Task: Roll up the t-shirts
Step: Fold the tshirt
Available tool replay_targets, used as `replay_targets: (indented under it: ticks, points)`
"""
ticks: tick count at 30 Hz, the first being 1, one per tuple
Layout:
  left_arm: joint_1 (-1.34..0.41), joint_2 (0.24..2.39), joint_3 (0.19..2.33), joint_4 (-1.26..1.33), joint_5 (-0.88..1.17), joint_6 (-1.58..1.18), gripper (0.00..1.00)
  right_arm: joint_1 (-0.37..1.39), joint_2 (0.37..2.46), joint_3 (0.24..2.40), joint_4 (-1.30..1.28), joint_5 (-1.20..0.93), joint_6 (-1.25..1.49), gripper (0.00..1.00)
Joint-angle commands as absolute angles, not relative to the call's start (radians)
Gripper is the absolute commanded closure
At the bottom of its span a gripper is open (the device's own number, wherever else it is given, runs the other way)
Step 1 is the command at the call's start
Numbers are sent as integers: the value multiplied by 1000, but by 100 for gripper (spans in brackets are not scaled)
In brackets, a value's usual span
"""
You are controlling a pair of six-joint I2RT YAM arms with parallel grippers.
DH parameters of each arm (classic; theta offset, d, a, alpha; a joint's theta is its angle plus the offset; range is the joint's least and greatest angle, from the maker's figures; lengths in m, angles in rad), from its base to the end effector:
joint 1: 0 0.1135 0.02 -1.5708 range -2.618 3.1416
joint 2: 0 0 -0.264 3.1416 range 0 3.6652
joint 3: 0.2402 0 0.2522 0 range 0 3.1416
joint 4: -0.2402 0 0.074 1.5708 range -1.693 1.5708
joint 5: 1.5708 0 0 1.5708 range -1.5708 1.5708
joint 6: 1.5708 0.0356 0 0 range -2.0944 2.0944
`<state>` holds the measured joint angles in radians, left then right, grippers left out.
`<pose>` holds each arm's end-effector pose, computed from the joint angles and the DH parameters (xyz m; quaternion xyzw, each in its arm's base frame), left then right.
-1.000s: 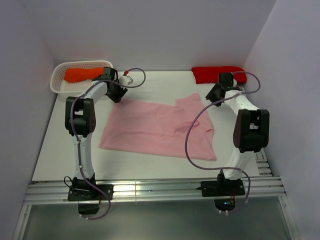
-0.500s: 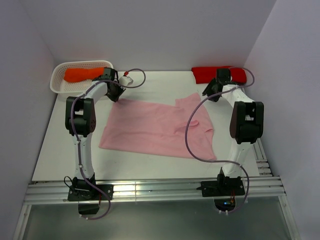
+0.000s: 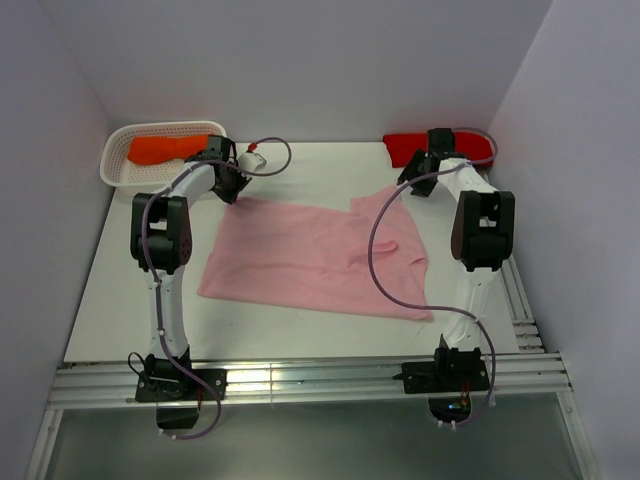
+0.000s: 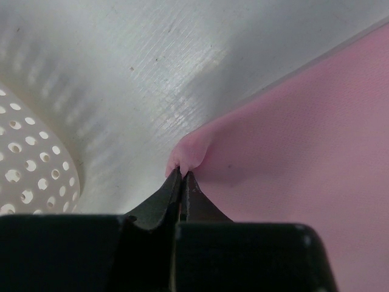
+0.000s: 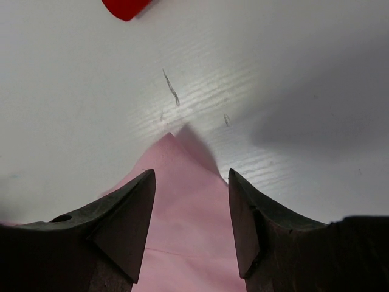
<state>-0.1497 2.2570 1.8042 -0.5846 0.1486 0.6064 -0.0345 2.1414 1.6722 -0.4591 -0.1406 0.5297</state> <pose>0.4831 -0.0782 0.1705 0.3733 0.8868 -0.0103 0.2722 0.4736 -0.0114 0.1910 0.2422 0.9153 0.1418 0.2890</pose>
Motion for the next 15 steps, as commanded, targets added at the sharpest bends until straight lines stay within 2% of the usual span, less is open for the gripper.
replay_targets:
  ticks: [1, 15]
  points:
    - [-153, 2233, 1829, -581, 140, 598, 98, -21, 2169, 1756, -488, -144, 503, 41]
    - [-160, 2237, 1833, -589, 130, 595, 99, 52, 2325, 1954, -623, -60, 460, 39]
